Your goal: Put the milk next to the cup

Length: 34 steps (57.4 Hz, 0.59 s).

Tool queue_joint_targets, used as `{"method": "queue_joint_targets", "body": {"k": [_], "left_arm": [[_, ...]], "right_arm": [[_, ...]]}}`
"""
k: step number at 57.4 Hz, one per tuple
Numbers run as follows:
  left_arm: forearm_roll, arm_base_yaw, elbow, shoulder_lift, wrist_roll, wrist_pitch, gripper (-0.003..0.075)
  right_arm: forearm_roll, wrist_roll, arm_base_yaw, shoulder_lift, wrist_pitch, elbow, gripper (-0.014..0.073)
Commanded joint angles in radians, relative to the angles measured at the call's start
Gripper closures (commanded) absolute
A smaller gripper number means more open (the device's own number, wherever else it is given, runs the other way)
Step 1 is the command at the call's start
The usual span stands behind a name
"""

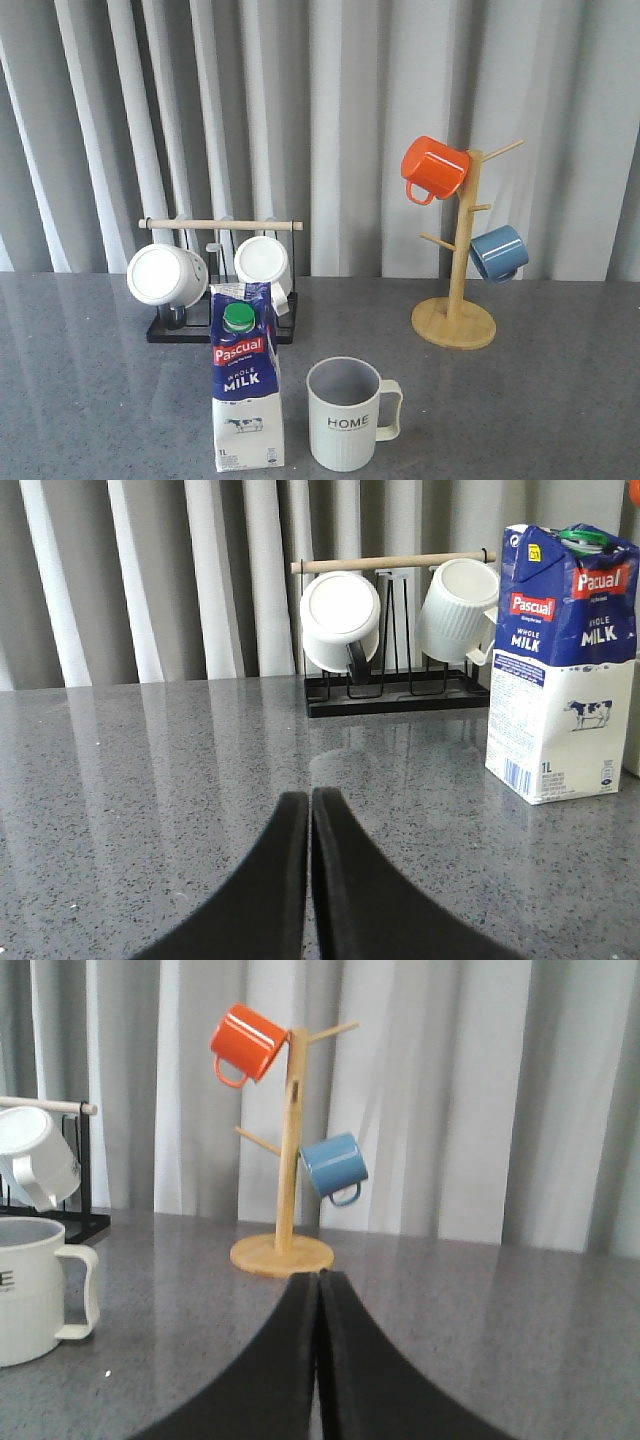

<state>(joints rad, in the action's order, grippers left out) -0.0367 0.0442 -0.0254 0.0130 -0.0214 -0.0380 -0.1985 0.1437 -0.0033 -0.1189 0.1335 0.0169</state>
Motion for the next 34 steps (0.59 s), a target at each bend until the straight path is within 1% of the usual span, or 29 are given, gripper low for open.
{"method": "queue_joint_targets", "body": {"k": [1,4,6,10,34], "left_arm": [[0.007,-0.003,0.017,0.01,-0.001,0.072,0.0726],[0.007,-0.003,0.017,0.01,-0.001,0.072,0.0726],[0.007,-0.003,0.017,0.01,-0.001,0.072,0.0726],[0.007,-0.003,0.017,0.01,-0.001,0.072,0.0726],[0.007,-0.003,0.018,0.01,-0.001,0.072,0.0726]], "right_arm": [[0.079,0.002,-0.001,0.082,0.005,-0.032,0.0604],[0.084,0.002,-0.001,0.118,-0.029,-0.054,0.0604],[0.083,0.002,-0.001,0.143,-0.094,-0.053,0.0604],[0.066,0.001,-0.001,0.143,-0.121,-0.053,0.0604],[0.071,-0.001,0.0,0.142,-0.122,-0.053,0.0604]]}}
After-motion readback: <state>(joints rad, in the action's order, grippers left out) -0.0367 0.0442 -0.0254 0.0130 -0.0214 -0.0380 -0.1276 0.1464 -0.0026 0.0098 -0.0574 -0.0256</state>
